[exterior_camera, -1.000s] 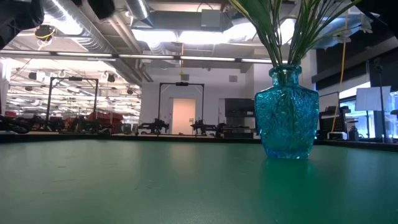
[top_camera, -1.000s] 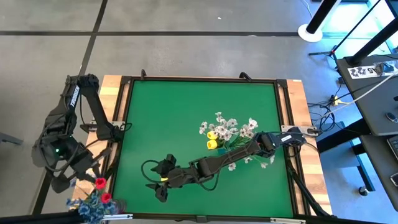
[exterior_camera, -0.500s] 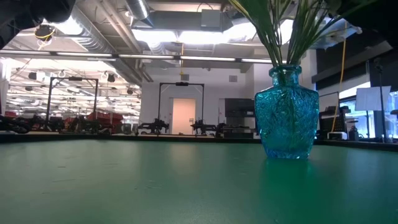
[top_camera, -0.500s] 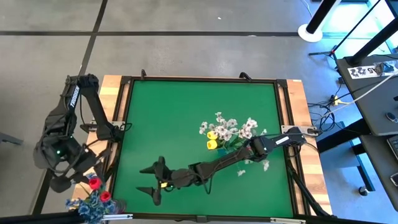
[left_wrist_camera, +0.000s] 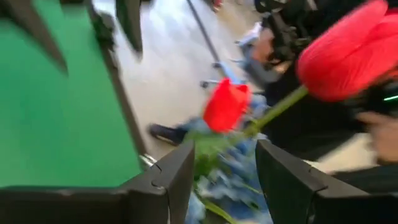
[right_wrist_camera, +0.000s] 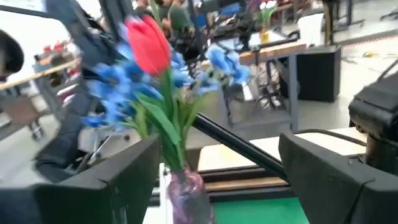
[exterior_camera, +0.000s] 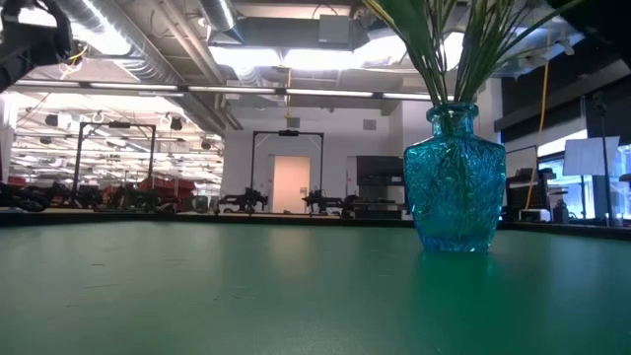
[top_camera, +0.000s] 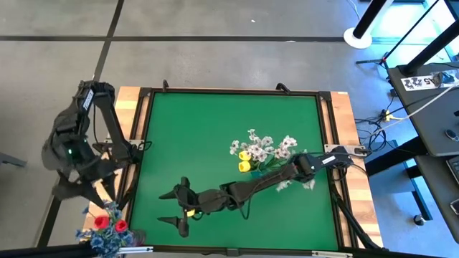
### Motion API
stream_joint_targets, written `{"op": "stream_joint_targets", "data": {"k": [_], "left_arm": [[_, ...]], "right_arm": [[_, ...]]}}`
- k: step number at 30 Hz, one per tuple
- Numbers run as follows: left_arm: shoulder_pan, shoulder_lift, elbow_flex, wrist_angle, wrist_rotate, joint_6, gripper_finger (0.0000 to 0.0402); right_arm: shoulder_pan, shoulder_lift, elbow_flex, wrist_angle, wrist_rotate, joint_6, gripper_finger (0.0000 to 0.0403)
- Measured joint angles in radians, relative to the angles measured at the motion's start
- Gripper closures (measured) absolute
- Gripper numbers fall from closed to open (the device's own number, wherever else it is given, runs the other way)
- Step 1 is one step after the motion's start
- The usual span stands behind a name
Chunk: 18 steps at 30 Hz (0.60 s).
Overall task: Sort flowers into vase by color
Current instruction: Return to Home Position
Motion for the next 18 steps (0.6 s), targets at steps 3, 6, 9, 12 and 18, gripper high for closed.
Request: {"op": "stream_joint_targets", "data": {"k": [3,6,9,12,18], "left_arm": [[0.001,-0.046,0.000,0.008,0.079,-0.106,0.0242],[0.001,-0.081,0.000,-0.011,0.165,-0.201,0.0251],[0.001,-0.108,0.000,-0.062,0.047,-0.198,0.0261],[0.002,-0.123,0.000,-0.085,-0.130,-0.120,0.0274],[0.004,-0.125,0.000,-0.056,-0.463,0.021,0.0310]], "right_arm": [[-0.002,-0.071,0.002,-0.114,-0.039,0.000,0.0079],[-0.002,-0.127,0.001,-0.244,-0.047,0.001,0.0079],[-0.002,-0.191,0.000,-0.326,-0.042,-0.013,0.0079],[-0.002,-0.270,0.001,-0.352,-0.038,-0.057,0.0079],[-0.003,-0.413,0.001,-0.501,-0.039,-0.139,0.0116]]}}
